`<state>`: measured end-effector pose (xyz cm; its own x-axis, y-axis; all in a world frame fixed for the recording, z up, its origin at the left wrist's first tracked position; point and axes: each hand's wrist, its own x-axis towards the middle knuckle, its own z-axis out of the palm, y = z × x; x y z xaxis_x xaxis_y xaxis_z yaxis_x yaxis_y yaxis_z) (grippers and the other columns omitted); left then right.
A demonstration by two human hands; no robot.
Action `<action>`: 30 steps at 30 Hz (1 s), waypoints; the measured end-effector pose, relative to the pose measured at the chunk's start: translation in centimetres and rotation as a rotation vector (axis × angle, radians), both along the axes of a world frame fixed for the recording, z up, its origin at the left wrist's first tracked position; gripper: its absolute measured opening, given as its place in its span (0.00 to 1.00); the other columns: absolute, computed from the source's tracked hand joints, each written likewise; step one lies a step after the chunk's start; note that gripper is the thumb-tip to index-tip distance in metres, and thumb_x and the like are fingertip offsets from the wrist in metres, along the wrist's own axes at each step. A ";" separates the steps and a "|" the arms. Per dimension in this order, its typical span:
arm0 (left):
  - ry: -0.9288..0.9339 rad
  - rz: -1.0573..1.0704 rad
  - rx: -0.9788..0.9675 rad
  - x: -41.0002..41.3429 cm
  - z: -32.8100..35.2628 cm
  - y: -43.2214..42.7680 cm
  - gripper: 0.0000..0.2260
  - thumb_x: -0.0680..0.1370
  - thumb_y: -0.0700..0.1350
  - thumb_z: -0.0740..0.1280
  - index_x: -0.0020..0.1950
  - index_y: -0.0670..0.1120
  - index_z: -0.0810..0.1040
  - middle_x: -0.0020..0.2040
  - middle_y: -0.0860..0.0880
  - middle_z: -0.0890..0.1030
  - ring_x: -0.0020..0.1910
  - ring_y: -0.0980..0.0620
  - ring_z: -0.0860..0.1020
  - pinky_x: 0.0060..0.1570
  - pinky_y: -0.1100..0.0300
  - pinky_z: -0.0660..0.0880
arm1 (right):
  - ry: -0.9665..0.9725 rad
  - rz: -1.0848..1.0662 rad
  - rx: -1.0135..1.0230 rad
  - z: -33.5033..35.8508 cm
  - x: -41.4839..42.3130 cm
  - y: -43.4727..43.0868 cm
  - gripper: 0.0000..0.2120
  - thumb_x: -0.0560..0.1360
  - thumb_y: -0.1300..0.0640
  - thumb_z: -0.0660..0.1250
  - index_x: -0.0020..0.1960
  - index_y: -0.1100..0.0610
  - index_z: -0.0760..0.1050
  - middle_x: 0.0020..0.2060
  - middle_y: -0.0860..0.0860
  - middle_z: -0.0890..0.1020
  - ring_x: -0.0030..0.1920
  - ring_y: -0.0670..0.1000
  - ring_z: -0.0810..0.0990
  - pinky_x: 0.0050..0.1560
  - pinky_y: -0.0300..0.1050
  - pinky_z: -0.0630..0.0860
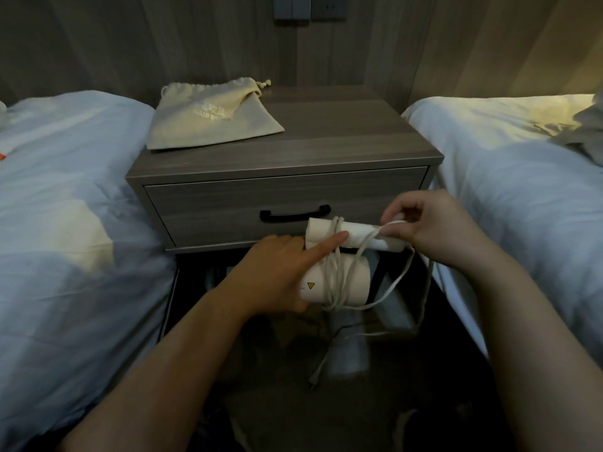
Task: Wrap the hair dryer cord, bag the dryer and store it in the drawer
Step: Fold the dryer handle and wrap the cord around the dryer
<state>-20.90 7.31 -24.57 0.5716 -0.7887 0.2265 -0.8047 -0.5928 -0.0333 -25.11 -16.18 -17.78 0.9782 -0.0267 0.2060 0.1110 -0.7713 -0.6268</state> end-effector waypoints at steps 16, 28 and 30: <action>0.033 -0.109 0.020 -1.1 -0.2 -1.3 0.43 0.69 0.60 0.67 0.72 0.64 0.38 0.58 0.45 0.76 0.52 0.46 0.75 0.55 0.51 0.71 | -0.044 -0.243 -0.095 -1.5 0.9 0.8 0.18 0.57 0.48 0.79 0.29 0.53 0.70 0.27 0.48 0.76 0.32 0.49 0.75 0.34 0.46 0.73; -0.020 -0.110 0.050 -1.2 -0.3 -1.5 0.41 0.67 0.58 0.69 0.73 0.61 0.48 0.51 0.46 0.77 0.46 0.46 0.76 0.47 0.54 0.71 | 0.053 -0.003 0.111 -1.3 1.2 -2.0 0.10 0.72 0.68 0.67 0.41 0.54 0.79 0.34 0.51 0.80 0.34 0.41 0.77 0.35 0.24 0.71; 0.034 -0.122 0.048 -1.4 0.0 -1.5 0.42 0.67 0.58 0.69 0.73 0.61 0.46 0.52 0.46 0.77 0.47 0.46 0.76 0.49 0.53 0.72 | 0.069 -0.032 0.224 -1.8 1.5 -2.6 0.06 0.71 0.67 0.69 0.40 0.56 0.78 0.30 0.51 0.78 0.27 0.40 0.76 0.29 0.27 0.71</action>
